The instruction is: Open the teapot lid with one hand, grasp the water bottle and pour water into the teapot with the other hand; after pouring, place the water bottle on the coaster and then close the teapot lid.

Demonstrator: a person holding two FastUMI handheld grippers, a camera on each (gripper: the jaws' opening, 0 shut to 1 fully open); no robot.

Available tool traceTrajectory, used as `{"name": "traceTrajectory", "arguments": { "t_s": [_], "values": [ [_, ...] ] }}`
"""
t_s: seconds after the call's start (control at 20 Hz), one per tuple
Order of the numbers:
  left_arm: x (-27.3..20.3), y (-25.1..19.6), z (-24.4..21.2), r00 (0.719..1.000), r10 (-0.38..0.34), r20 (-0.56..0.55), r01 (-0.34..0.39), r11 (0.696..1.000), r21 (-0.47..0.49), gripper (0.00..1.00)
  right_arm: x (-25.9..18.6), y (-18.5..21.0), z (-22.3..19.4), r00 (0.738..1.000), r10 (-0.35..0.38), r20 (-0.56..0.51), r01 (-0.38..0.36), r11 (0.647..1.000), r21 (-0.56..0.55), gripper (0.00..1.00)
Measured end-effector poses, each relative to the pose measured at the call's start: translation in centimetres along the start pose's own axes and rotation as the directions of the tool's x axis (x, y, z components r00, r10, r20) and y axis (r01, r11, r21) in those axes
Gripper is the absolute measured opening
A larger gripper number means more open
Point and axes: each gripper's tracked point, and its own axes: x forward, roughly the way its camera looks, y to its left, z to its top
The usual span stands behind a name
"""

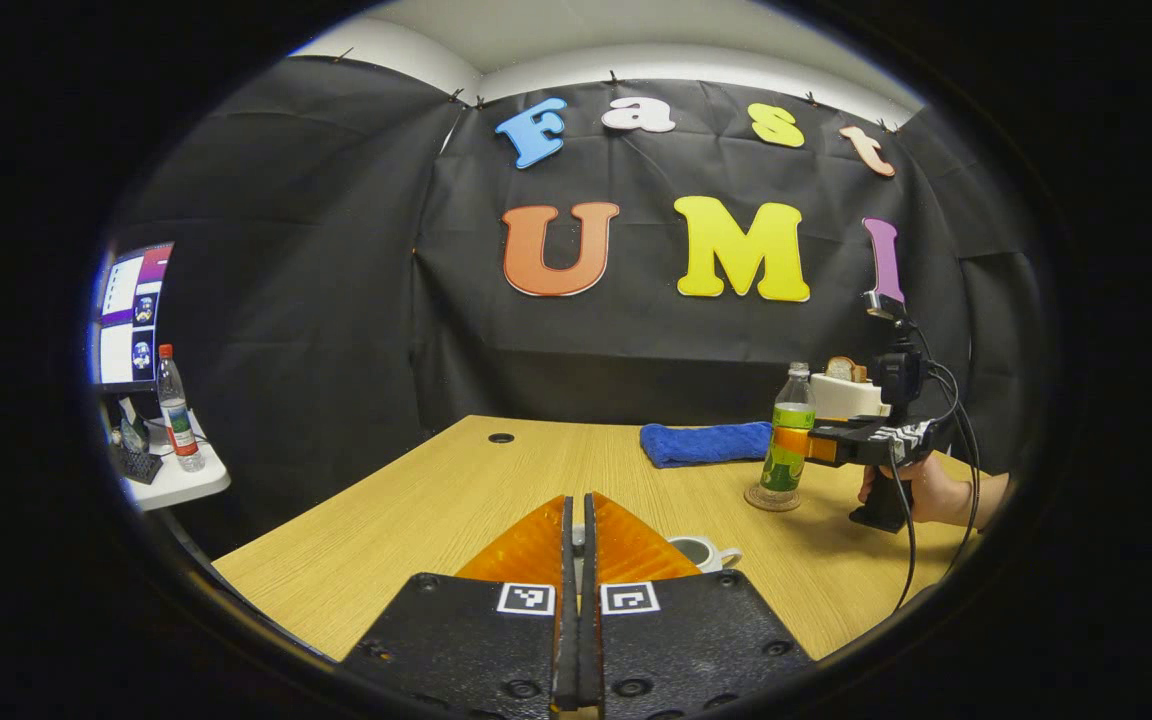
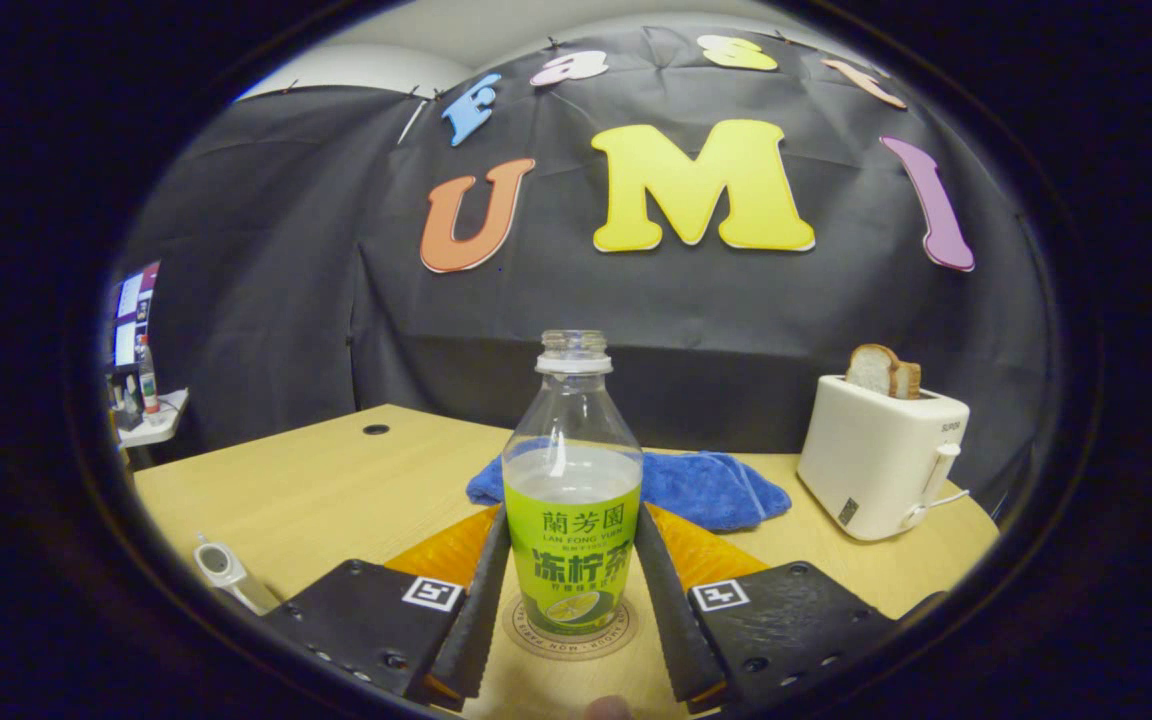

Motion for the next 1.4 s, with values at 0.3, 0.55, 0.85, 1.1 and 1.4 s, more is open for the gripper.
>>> {"name": "traceTrajectory", "arguments": {
  "t_s": [0.3,0.55,0.85,1.1,1.4],
  "values": [
    [0.1,-0.3,-0.1,1.0,-0.001,-0.004,0.001,1.0,-0.001,0.03,0.0,-0.1,-0.3,1.0,-0.018,-0.003,0.018,1.0,0.012,0.74],
    [0.6,-1.4,-0.6,1.0,-0.01,-0.01,0.01,1.0,-0.003,0.02,-3.8,0.2,0.5,1.0,0.0,0.023,-0.001,0.999,0.04,0.97],
    [2.2,-6.4,-1.2,0.998,-0.07,0.0,0.07,0.998,-0.006,0.03,-15.5,-1.5,1.0,0.994,-0.013,0.107,0.01,0.999,0.03,0.96],
    [4.4,-9.9,-0.6,0.992,-0.124,0.039,0.123,0.992,0.022,0.03,-20.8,-4.5,-1.9,0.986,-0.1,0.136,0.096,0.995,0.039,0.95],
    [6.6,-9.6,-2.4,0.995,-0.103,0.001,0.103,0.994,0.038,0.03,-23.9,-6.3,-2.7,0.974,-0.167,0.152,0.151,0.982,0.109,0.96]
  ]
}}
